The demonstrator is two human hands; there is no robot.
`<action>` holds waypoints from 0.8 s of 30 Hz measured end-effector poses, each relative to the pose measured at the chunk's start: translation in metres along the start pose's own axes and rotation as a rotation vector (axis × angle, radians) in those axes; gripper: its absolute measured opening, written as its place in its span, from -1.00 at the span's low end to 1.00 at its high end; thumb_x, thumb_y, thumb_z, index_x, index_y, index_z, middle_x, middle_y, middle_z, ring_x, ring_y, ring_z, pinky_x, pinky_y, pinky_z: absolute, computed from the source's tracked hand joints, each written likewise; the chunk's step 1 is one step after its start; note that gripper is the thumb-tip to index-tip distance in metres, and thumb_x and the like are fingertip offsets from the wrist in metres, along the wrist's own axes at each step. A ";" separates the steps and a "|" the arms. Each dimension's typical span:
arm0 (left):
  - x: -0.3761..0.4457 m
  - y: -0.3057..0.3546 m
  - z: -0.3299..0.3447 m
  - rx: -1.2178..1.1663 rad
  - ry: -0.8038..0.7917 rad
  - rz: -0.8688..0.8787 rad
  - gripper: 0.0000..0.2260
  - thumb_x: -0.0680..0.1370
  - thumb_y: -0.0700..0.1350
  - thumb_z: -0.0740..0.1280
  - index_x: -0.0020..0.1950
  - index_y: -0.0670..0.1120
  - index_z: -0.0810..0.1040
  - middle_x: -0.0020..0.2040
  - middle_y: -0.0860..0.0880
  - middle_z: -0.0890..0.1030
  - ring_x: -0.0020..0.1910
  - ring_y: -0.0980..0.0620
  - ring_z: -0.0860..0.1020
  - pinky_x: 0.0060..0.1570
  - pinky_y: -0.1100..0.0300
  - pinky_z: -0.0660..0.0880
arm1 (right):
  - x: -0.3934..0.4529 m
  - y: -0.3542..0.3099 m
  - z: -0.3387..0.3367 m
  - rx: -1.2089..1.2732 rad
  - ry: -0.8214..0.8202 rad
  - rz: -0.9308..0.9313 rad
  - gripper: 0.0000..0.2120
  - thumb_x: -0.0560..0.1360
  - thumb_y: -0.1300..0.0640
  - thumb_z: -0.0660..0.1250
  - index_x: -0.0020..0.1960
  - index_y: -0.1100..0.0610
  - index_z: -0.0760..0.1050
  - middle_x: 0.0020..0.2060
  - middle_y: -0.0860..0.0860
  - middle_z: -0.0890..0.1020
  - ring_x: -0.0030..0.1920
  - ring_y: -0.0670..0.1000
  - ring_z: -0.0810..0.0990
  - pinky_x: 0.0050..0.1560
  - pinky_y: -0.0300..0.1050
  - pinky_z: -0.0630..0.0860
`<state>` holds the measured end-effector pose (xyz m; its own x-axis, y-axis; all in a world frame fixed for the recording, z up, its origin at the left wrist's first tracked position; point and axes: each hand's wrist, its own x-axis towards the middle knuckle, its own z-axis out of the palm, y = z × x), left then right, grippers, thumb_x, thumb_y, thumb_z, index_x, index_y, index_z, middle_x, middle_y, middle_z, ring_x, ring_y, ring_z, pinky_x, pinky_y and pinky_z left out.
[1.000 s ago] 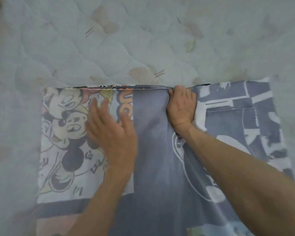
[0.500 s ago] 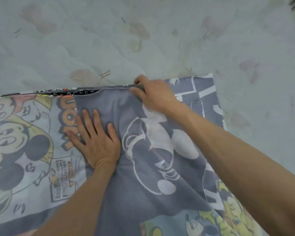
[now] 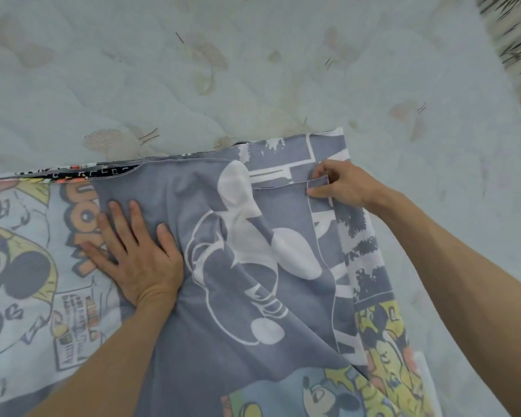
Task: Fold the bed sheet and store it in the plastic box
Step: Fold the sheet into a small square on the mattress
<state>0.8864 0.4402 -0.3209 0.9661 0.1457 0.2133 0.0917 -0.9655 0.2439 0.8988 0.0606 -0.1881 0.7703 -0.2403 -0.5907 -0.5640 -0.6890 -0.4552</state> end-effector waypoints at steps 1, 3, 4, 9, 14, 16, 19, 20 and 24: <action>0.000 -0.001 0.001 0.000 0.003 0.000 -0.45 0.70 0.17 0.01 0.68 0.06 0.05 0.69 0.02 0.03 0.68 -0.03 -0.03 0.57 -0.33 -0.04 | 0.002 -0.002 -0.004 -0.096 -0.050 -0.007 -0.80 0.41 -0.03 0.54 -0.20 -0.06 0.52 -0.32 -0.10 0.51 -0.28 -0.05 0.46 -0.28 -0.19 0.35; -0.001 -0.003 0.003 -0.011 0.004 0.004 -0.44 0.70 0.17 0.01 0.68 0.06 0.03 0.70 0.03 0.01 0.68 -0.03 -0.04 0.57 -0.34 -0.04 | 0.008 -0.005 -0.015 -0.215 -0.120 0.004 -0.77 0.41 0.01 0.55 -0.25 0.01 0.50 -0.37 -0.09 0.52 -0.31 -0.04 0.46 -0.30 -0.18 0.35; -0.001 -0.003 0.003 -0.014 0.004 0.003 -0.44 0.70 0.17 0.01 0.69 0.07 0.02 0.70 0.03 0.00 0.68 -0.02 -0.05 0.57 -0.34 -0.04 | 0.012 -0.006 -0.023 -0.226 -0.123 0.016 -0.76 0.40 0.03 0.56 -0.26 0.04 0.50 -0.40 -0.08 0.54 -0.33 -0.04 0.47 -0.29 -0.18 0.37; -0.002 -0.002 0.003 -0.015 -0.010 -0.005 -0.44 0.70 0.18 0.00 0.69 0.06 0.03 0.70 0.04 -0.01 0.68 -0.02 -0.05 0.57 -0.35 -0.03 | 0.029 -0.004 -0.058 0.023 0.047 0.027 -0.74 0.36 0.14 0.60 -0.28 0.06 0.50 -0.42 -0.04 0.58 -0.37 -0.04 0.51 -0.23 -0.13 0.47; -0.001 -0.002 0.001 -0.032 -0.035 -0.016 -0.44 0.70 0.18 -0.03 0.68 0.07 0.04 0.70 0.04 -0.01 0.68 -0.01 -0.06 0.57 -0.34 -0.04 | 0.053 0.014 -0.064 0.177 0.448 0.064 -0.77 0.39 0.20 0.54 -0.25 0.00 0.50 -0.34 -0.07 0.56 -0.31 -0.06 0.51 -0.17 -0.15 0.48; -0.002 -0.001 0.000 -0.035 -0.042 -0.018 -0.44 0.69 0.18 -0.03 0.68 0.07 0.04 0.70 0.04 -0.01 0.68 0.00 -0.07 0.57 -0.34 -0.05 | 0.063 0.015 -0.055 0.183 0.477 0.077 -0.82 0.40 0.21 0.51 -0.20 0.02 0.52 -0.31 -0.08 0.57 -0.27 -0.05 0.52 -0.11 -0.11 0.50; -0.002 -0.003 0.001 -0.038 -0.052 -0.010 -0.44 0.69 0.18 -0.04 0.68 0.05 0.05 0.70 0.03 -0.01 0.68 -0.01 -0.07 0.57 -0.34 -0.07 | 0.074 0.011 -0.041 0.199 0.550 0.088 -0.87 0.43 0.21 0.46 -0.14 0.03 0.55 -0.27 -0.07 0.58 -0.23 -0.06 0.52 -0.13 -0.13 0.49; -0.002 -0.004 0.002 -0.038 -0.052 -0.010 -0.44 0.69 0.18 -0.04 0.68 0.05 0.05 0.70 0.03 -0.02 0.68 -0.01 -0.07 0.57 -0.34 -0.07 | 0.077 0.010 -0.038 0.208 0.580 0.085 -0.88 0.43 0.22 0.44 -0.14 0.03 0.55 -0.26 -0.08 0.59 -0.24 -0.07 0.52 -0.15 -0.16 0.48; -0.002 -0.004 0.004 -0.035 -0.039 -0.008 -0.45 0.69 0.17 -0.04 0.68 0.04 0.07 0.70 0.04 -0.02 0.68 -0.02 -0.06 0.56 -0.36 -0.05 | 0.083 0.002 -0.030 0.244 0.693 0.046 -0.89 0.43 0.19 0.42 -0.15 0.00 0.54 -0.29 -0.17 0.57 -0.26 -0.14 0.53 -0.24 -0.30 0.42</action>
<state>0.8846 0.4424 -0.3258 0.9741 0.1441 0.1742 0.0917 -0.9561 0.2782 0.9700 0.0192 -0.2181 0.7098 -0.6982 -0.0932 -0.5886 -0.5152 -0.6230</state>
